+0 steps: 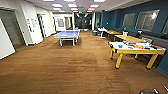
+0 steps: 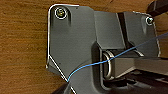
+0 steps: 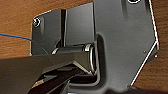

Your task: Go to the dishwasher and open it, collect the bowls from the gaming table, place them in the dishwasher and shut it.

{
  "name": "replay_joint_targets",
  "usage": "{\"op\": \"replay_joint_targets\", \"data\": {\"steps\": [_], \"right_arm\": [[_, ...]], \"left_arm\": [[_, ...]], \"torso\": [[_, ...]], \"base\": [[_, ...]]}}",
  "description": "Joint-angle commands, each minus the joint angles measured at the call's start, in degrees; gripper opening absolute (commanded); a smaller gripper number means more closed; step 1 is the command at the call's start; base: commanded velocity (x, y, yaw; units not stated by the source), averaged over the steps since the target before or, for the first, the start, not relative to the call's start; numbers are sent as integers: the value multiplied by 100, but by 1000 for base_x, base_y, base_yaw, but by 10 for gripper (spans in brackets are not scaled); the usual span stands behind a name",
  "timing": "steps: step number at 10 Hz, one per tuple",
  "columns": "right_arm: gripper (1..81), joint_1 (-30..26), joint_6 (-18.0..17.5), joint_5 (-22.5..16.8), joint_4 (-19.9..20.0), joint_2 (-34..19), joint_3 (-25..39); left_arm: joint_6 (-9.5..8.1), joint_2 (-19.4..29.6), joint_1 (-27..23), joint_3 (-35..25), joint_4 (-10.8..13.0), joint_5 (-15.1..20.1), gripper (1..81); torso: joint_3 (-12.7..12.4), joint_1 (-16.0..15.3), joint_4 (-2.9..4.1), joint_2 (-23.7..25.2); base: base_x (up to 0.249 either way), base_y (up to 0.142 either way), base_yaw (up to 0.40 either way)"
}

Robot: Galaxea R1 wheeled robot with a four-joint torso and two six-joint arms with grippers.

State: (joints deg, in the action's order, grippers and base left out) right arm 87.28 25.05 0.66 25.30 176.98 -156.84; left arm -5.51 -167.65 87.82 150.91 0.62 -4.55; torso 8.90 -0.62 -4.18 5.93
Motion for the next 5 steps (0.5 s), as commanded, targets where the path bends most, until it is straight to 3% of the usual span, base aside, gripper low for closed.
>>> {"op": "replay_joint_targets", "data": {"steps": [1, 5], "right_arm": [[811, -268, 17, -373, -16, 24, 32], [811, -259, 26, -373, -25, 15, 6]], "left_arm": [[59, 20, -226, 0, 8, 305, 811], [59, 11, -226, 0, 8, 305, 811]], "torso": [[0, 0, 0, 0], [0, 0, 0, 0]], "base": [[189, 0, 0], [191, 0, 0]]}}
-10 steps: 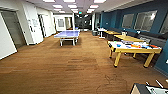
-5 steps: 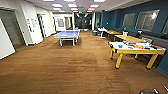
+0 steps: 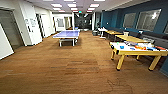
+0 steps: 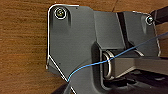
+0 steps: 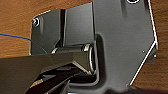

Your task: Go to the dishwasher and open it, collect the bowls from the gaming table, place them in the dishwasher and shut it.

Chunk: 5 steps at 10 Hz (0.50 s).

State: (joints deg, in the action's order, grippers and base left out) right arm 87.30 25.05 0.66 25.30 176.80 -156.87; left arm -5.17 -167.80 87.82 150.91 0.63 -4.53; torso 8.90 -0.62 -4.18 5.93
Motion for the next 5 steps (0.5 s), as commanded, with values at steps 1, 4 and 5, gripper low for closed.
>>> {"op": "replay_joint_targets", "data": {"steps": [1, 4, 5], "right_arm": [[811, -252, 26, -373, -25, 33, 8], [811, -278, 26, -373, -25, 16, -1], [811, -296, 26, -373, -25, -19, -1]], "left_arm": [[25, 27, -226, 0, 7, 304, 811], [33, -43, -226, -8, 33, 295, 811], [42, -52, -226, -8, 42, 295, 811]], "torso": [[0, 0, 0, 0], [0, 0, 0, 0], [0, 0, 0, 0]], "base": [[191, 0, 0], [191, 0, 0], [191, 0, 0]]}}
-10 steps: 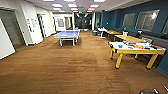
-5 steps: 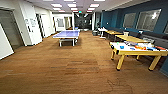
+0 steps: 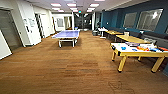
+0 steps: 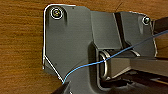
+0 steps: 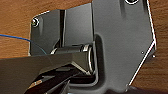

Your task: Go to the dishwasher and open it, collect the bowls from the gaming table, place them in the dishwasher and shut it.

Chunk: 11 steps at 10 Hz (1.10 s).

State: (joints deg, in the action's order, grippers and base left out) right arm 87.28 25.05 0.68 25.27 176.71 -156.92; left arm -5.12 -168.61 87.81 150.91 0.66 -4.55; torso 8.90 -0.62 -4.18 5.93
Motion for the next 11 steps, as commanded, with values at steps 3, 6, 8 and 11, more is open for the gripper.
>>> {"op": "replay_joint_targets", "data": {"steps": [3, 6, 8, 11], "right_arm": [[811, -294, 26, -376, -13, -55, 4], [811, -268, 26, -376, -22, -55, 4], [811, -259, 26, -376, -22, -81, 4], [811, -277, 26, -376, -22, -90, 22]], "left_arm": [[46, -51, -224, -35, 233, 261, 811], [46, -138, -224, -44, 523, 156, 811], [46, -182, -224, -44, 637, 138, 811], [46, -174, -224, -44, 637, 138, 811]], "torso": [[0, 0, 0, 0], [0, -2, 0, 0], [0, -2, 0, 0], [0, -2, 0, 0]], "base": [[191, 0, 0], [191, 0, 0], [190, 0, 0], [190, 0, 0]]}}
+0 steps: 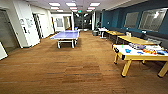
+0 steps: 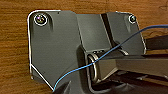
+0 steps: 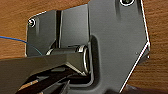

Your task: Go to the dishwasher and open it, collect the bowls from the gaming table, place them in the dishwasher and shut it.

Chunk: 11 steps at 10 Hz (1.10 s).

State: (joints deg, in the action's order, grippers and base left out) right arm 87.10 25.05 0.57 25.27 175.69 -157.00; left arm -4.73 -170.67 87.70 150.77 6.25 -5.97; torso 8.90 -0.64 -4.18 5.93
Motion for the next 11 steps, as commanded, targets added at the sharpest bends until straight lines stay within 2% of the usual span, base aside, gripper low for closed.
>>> {"op": "replay_joint_targets", "data": {"steps": [1, 11], "right_arm": [[811, -250, 26, -365, -22, 12, 39], [811, -259, 26, -357, -22, 12, 22]], "left_arm": [[7, 32, -213, -30, 78, 281, 811], [7, -47, -213, -30, 95, 289, 811]], "torso": [[0, 0, 0, 0], [0, 0, 0, 0]], "base": [[190, 0, 0], [191, 0, 0]]}}
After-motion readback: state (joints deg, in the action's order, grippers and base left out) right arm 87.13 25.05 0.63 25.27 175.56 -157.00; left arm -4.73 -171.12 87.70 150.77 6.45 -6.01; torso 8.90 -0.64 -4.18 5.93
